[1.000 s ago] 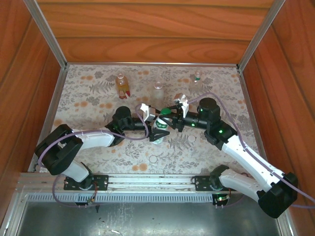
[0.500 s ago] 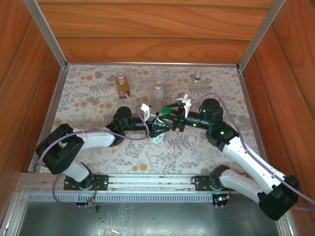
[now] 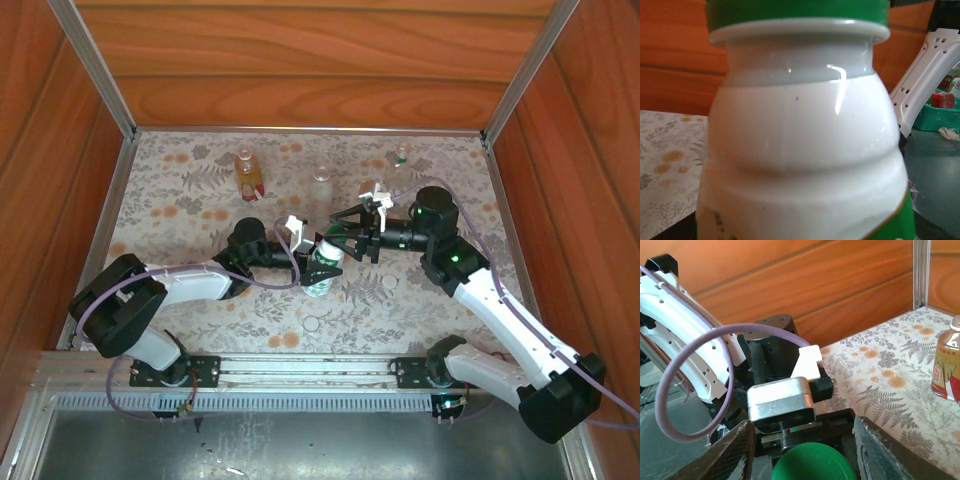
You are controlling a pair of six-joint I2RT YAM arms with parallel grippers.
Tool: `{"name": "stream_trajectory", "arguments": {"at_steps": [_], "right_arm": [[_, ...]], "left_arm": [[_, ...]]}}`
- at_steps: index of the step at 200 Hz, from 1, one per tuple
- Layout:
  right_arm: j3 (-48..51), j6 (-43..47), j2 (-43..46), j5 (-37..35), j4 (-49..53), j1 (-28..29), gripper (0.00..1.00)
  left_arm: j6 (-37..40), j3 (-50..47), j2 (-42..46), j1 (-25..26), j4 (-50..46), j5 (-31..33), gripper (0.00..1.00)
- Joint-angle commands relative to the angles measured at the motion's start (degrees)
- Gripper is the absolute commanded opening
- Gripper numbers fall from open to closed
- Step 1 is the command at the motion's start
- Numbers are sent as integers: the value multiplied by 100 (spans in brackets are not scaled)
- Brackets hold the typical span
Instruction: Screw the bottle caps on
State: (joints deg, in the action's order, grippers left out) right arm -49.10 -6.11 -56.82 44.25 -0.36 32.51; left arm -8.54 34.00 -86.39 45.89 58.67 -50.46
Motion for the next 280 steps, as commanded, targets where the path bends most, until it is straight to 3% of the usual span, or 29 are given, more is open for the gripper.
{"name": "stream_trajectory", "arguments": {"at_steps": [1,21,101,121,138,157,178,228,257,280], "right_arm": [[-117,-4,-51,190,146,-77,62],[-125,-30,-103,195,150,-104,63],[-161,-126,-232,337,170,-134,40],[-167,-166,-276,348,176,-135,37],[-187,-244,-328,317,206,-141,29],[-197,-355,-365,180,256,-138,22],[-143,-623,-404,-350,247,-134,0],[235,-1216,-356,-2346,374,-13,0],[393,-1482,-198,-4168,734,460,0],[274,-2284,-286,-5434,1450,867,0]], "left_arm": [[98,-7,155,33,83,-215,58],[95,-7,175,41,86,-243,58],[120,4,190,68,83,-243,58],[175,-25,240,67,83,-130,58],[227,-42,293,78,90,107,58],[316,-77,336,79,89,763,58],[593,-91,360,134,91,1769,56],[1138,339,6,383,57,3890,54],[1766,698,-355,800,-30,5117,53],[2412,963,-700,1175,-41,6135,53]]}}
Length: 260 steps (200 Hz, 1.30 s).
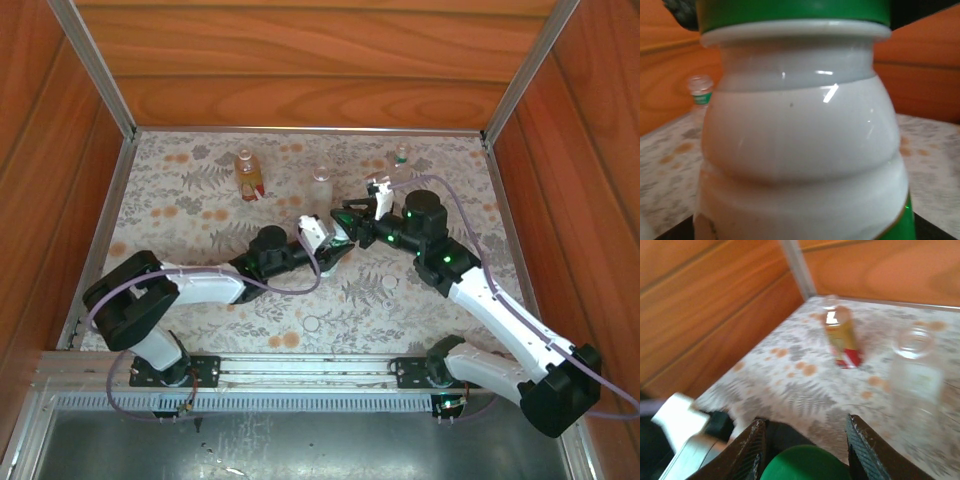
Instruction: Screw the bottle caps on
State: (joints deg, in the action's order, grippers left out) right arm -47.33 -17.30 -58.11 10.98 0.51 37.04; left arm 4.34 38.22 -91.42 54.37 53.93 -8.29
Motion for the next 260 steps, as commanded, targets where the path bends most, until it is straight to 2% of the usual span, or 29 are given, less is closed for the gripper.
{"name": "stream_trajectory", "arguments": {"at_steps": [1,13,25,36,44,53,77,91,106,132,158,174,207,243,260], "right_arm": [[77,-1190,-162,-2152,1407,425,0],[-56,-1384,-264,-2414,1733,552,0],[-59,-1494,-257,-2380,1716,559,0],[-31,-1513,-153,-2375,1584,559,0],[-36,-1394,-56,-2312,1480,559,4],[-32,-1174,77,-2145,1287,555,14],[-210,-299,355,-1250,1018,489,50],[-365,89,490,-1046,1146,436,61],[-405,471,620,-597,1200,265,67],[-435,1000,755,706,1403,-222,69],[-519,2033,781,2554,1769,-467,68],[-706,2697,680,3045,2220,-464,67],[-1242,3315,269,3278,2866,-466,66],[-1417,2826,-109,3382,2651,-467,62],[-1511,2258,-221,2772,2585,-454,57]], "left_arm": [[1141,548,-217,337,433,1945,53],[1260,622,-330,433,434,2183,53],[1200,609,-370,443,434,2184,53],[1151,524,-340,434,434,2026,53],[1103,427,-271,398,425,1791,53],[974,290,-180,301,422,1410,53],[245,-113,39,-92,417,182,53],[11,-326,131,-318,417,-743,53],[-172,-516,239,-513,417,-1702,53],[-428,-703,466,-819,411,-2923,53],[-793,-694,629,-1076,401,-4042,53],[-1043,-593,651,-1144,399,-4710,53],[-1272,-517,721,-1177,390,-5254,53],[-1317,-467,735,-1183,388,-5303,53],[-1374,-438,707,-1178,381,-5315,53]]}}
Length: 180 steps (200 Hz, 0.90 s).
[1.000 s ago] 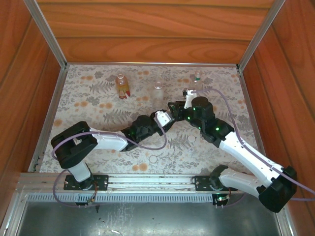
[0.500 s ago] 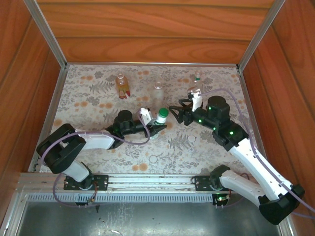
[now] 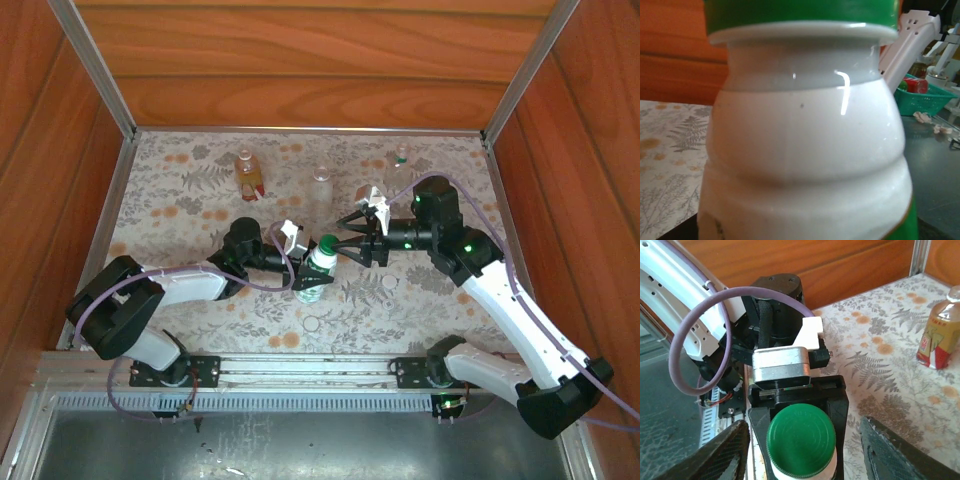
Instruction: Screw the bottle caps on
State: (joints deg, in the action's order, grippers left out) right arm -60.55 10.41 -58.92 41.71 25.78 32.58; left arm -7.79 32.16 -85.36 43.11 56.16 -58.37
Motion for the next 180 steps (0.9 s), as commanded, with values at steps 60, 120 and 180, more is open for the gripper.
{"name": "stream_trajectory", "arguments": {"at_steps": [60,120,180], "right_arm": [[-1180,-3401,-652,-3083,1724,86,56],[-1921,-4293,-1191,-3628,2420,506,60],[-2310,-4398,-1782,-3466,2495,752,61]], "left_arm": [[1165,-144,139,133,132,3356,53],[2000,-30,-220,432,53,4188,53],[2080,35,-358,500,26,4193,53]]}}
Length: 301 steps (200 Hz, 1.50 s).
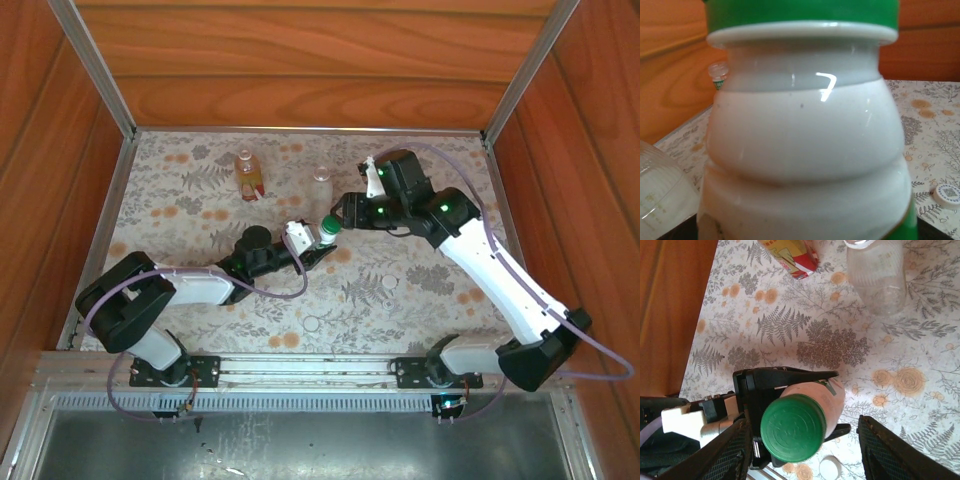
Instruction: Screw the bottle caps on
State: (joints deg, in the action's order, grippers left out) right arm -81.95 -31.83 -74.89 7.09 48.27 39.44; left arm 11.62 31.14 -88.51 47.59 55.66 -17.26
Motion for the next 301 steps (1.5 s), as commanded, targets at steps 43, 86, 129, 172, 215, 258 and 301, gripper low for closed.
{"name": "stream_trajectory", "arguments": {"at_steps": [43,86,129,172,215,258,301], "right_arm": [[-180,-166,-431,290,194,96,59],[-165,-77,-466,431,164,116,52],[-137,70,-564,678,148,121,56],[-153,279,-601,606,217,116,44],[-53,1603,-468,912,115,118,23],[-64,3232,-472,1928,239,95,21],[-220,5295,-523,2908,859,66,19]], "left_arm": [[167,121,-50,63,50,122,53],[104,146,-79,59,22,152,53],[86,139,-62,52,-1,188,53],[87,125,-35,56,-20,163,53],[-433,51,94,-114,-42,-553,53],[-1193,-7,361,-378,-42,-1710,53],[-1788,-2,710,-536,-55,-2899,53]]}}
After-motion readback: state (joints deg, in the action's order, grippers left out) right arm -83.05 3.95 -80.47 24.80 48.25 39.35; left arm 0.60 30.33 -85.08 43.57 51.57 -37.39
